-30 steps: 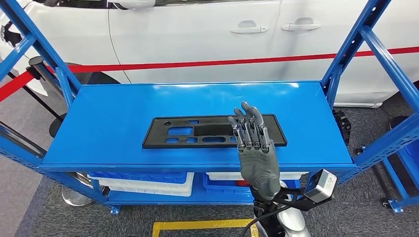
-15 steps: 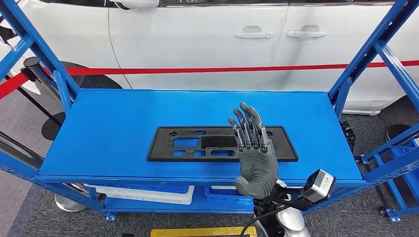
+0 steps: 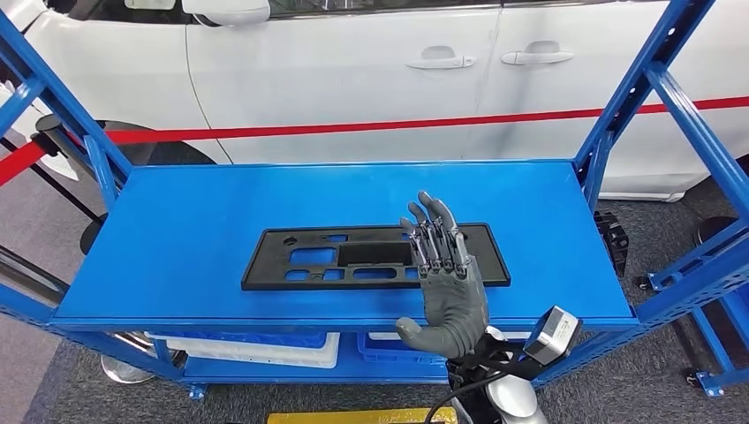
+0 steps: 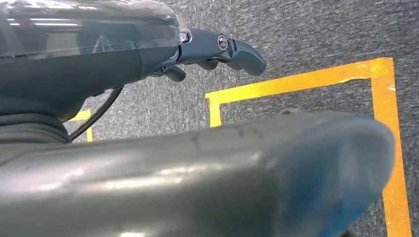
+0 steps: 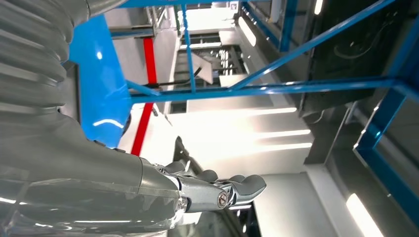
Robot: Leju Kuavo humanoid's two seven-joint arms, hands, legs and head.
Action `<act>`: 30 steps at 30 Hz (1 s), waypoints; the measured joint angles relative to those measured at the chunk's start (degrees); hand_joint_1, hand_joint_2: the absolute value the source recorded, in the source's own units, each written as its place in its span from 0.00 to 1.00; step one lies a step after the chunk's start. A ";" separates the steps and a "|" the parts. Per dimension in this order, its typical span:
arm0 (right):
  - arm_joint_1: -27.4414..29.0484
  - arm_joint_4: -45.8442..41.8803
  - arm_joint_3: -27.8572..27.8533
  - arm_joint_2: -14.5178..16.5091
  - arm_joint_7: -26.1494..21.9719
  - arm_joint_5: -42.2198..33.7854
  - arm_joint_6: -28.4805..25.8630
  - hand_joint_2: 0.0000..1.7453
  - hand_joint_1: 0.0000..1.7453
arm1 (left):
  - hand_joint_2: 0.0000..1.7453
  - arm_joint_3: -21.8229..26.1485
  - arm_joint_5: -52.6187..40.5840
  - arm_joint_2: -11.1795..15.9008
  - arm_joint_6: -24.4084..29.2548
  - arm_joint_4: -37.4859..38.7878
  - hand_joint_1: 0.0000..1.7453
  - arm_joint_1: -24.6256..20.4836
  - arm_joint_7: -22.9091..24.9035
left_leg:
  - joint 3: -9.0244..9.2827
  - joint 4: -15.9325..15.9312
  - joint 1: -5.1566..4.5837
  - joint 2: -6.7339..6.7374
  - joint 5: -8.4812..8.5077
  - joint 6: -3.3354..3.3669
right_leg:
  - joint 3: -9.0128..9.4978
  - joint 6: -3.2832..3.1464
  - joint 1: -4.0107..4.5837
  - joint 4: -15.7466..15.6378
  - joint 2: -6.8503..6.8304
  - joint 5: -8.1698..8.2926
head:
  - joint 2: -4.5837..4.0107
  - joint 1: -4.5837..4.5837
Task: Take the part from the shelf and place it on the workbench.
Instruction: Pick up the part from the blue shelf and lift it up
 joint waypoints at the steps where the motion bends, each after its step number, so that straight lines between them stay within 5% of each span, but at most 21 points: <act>1: 0.14 0.11 0.02 0.00 0.09 0.79 -0.72 1.00 0.00 | 0.00 0.01 -0.04 0.00 0.01 0.00 0.00 0.10 -0.02 | -0.76 2.12 0.00 0.00 -0.62 -0.03 | -0.09 -0.01 0.05 0.07 -0.01 0.01 | -0.01 0.00; 3: 0.27 0.30 0.10 0.00 0.70 3.58 -3.25 1.00 0.00 | 0.00 0.03 -0.26 0.00 -0.03 0.00 0.00 0.18 0.01 | 0.97 -0.32 -0.01 0.00 1.31 0.22 | -0.16 -0.01 0.12 0.22 0.02 0.01 | -0.01 -0.01; 6: 0.19 0.36 0.32 0.00 2.12 8.82 -7.55 1.00 0.00 | 0.00 0.03 -0.50 -0.01 -0.06 -0.02 0.00 -0.03 0.18 | 7.10 -11.69 -0.31 0.01 5.48 1.26 | -0.08 0.33 0.35 0.36 0.08 -0.02 | -0.01 0.03; 10: -0.15 0.83 1.50 -0.03 4.23 20.44 -15.63 1.00 0.00 | 0.00 0.08 -0.28 -0.17 -0.18 0.00 0.00 0.08 0.25 | 8.26 -14.48 -0.54 0.12 6.13 2.28 | -0.09 1.60 0.34 0.34 0.09 0.05 | 0.00 0.06; 12: -0.56 1.38 2.32 -0.15 4.95 25.62 -19.32 1.00 0.00 | 0.00 0.13 -0.08 -0.36 -0.20 0.00 0.00 0.17 0.05 | 8.52 -15.13 -0.23 0.23 6.64 2.95 | -1.04 2.18 0.32 2.58 0.06 -1.59 | 0.00 0.11; 15: -1.07 2.77 3.48 -0.50 5.93 29.99 -22.84 1.00 0.00 | 0.00 0.14 -0.05 -0.64 -0.26 0.00 0.00 0.24 0.01 | 8.43 -15.30 -0.19 0.29 6.86 3.43 | -5.94 2.71 0.12 12.79 0.03 -6.78 | -0.01 0.19; 17: -1.24 3.57 4.20 -0.74 6.96 32.19 -24.82 1.00 0.00 | 0.00 0.14 -0.21 -0.81 -0.31 0.00 0.00 0.32 0.23 | 8.36 -15.18 -0.20 0.27 6.80 3.40 | -7.51 2.93 -0.07 15.69 0.00 -6.83 | 0.00 0.19; 21: -2.30 4.56 5.79 -0.99 8.76 36.46 -27.02 1.00 0.00 | 0.00 0.14 -0.37 -1.14 -0.46 0.00 0.00 0.32 0.67 | 8.33 -14.48 -0.33 0.19 6.23 2.76 | -1.54 2.61 -0.25 3.18 -0.11 -0.46 | 0.00 0.18; 26: -4.14 6.07 7.92 -1.32 10.40 42.27 -27.52 1.00 0.00 | 0.00 0.26 -0.03 -1.20 -0.54 0.00 0.00 0.38 0.23 | 8.07 -13.78 -0.38 0.25 5.43 1.17 | -0.42 1.07 -0.09 0.25 0.09 0.16 | -0.01 0.09; 28: -5.55 7.19 8.94 -1.38 11.02 44.16 -26.91 1.00 0.00 | 0.00 0.27 -0.14 -1.20 -0.78 0.00 0.00 0.38 0.13 | 6.26 -9.65 -0.22 0.25 2.89 0.59 | -0.30 0.46 -0.30 -0.05 0.00 0.32 | -0.01 -0.04; 30: -7.14 9.04 9.95 -1.61 11.53 45.43 -26.04 1.00 0.00 | 0.00 0.27 -0.26 -1.20 -1.06 0.00 0.00 0.37 0.15 | 2.57 -1.88 -0.08 0.25 -0.78 0.18 | -0.37 0.16 -0.21 -0.02 -0.06 0.30 | 0.00 -0.12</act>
